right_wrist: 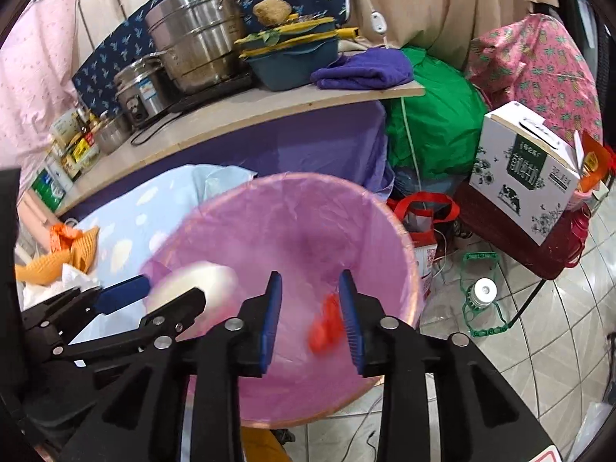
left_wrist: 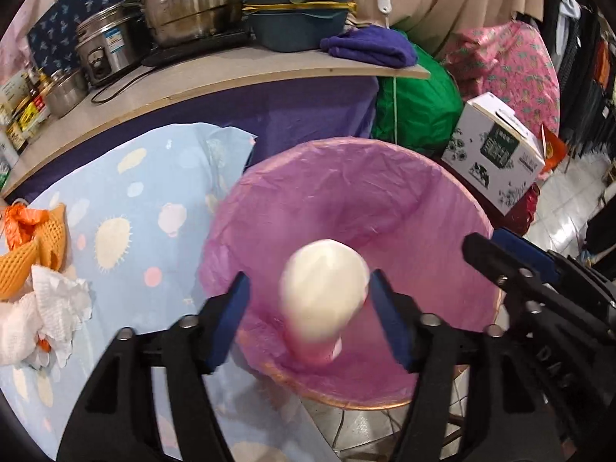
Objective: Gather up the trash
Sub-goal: 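Carry cup and red bag over the wastebasket and open both grippers, then withdraw both open grippers from the wastebasket back toward the table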
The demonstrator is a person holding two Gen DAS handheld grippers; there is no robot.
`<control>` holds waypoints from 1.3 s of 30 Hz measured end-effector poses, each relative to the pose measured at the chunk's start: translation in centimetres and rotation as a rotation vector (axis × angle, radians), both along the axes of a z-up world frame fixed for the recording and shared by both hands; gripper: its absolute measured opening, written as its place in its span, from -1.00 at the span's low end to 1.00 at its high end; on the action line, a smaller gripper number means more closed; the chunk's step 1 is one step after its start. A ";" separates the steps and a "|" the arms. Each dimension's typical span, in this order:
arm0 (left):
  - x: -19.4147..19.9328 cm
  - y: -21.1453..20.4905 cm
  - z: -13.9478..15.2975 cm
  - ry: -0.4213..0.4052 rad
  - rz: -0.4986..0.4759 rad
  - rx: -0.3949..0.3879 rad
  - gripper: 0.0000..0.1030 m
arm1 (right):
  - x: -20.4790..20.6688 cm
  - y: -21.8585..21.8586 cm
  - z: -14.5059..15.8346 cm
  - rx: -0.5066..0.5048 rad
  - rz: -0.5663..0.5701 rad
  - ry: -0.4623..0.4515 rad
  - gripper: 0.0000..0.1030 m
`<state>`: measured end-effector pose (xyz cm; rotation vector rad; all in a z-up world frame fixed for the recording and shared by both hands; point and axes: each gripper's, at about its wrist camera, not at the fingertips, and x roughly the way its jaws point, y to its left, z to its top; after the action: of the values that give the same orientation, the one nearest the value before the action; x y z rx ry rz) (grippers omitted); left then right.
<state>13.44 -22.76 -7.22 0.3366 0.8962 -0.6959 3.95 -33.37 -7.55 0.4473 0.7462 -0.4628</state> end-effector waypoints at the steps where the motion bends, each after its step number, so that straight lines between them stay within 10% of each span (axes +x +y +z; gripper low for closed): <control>1: 0.1 0.7 0.3 -0.002 0.022 -0.021 0.47 | -0.4 0.1 0.4 -0.002 -0.002 -0.012 -0.22; 39: 1.2 31.0 1.1 0.018 0.593 -0.135 0.71 | 3.7 19.6 2.5 -0.025 0.360 -0.014 0.05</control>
<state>14.69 8.21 -6.16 -0.0629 0.9018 -0.2076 7.62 -13.75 -5.01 0.2834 0.7867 -0.1317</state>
